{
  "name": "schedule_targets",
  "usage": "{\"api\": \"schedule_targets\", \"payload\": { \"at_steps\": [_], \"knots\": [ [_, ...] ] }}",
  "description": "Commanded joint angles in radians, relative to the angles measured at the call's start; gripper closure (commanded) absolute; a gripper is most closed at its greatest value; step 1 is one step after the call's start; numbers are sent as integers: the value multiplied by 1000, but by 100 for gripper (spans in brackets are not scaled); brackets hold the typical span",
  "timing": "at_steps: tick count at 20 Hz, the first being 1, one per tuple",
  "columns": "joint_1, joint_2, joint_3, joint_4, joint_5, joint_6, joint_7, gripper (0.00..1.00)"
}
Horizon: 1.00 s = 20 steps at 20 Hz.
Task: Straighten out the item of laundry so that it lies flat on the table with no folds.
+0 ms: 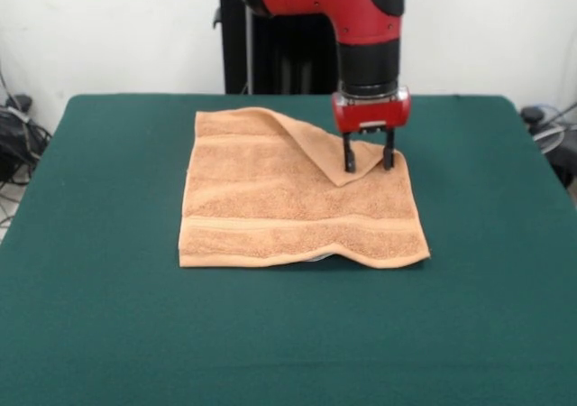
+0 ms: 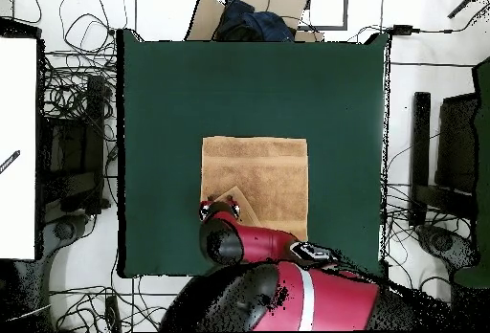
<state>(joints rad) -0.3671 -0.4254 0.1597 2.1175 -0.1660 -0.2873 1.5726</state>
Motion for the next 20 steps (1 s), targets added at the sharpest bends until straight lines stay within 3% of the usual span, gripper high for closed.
{"api": "schedule_targets", "payload": {
  "at_steps": [1,4,16,17,20],
  "knots": [
    [19,83,-26,-124,58,221,107,0],
    [46,89,-65,-170,69,281,83,0],
    [30,125,-48,-199,24,264,112,0],
    [34,123,-52,-197,23,260,118,100],
    [35,123,-53,-198,25,264,119,100]
  ]
}}
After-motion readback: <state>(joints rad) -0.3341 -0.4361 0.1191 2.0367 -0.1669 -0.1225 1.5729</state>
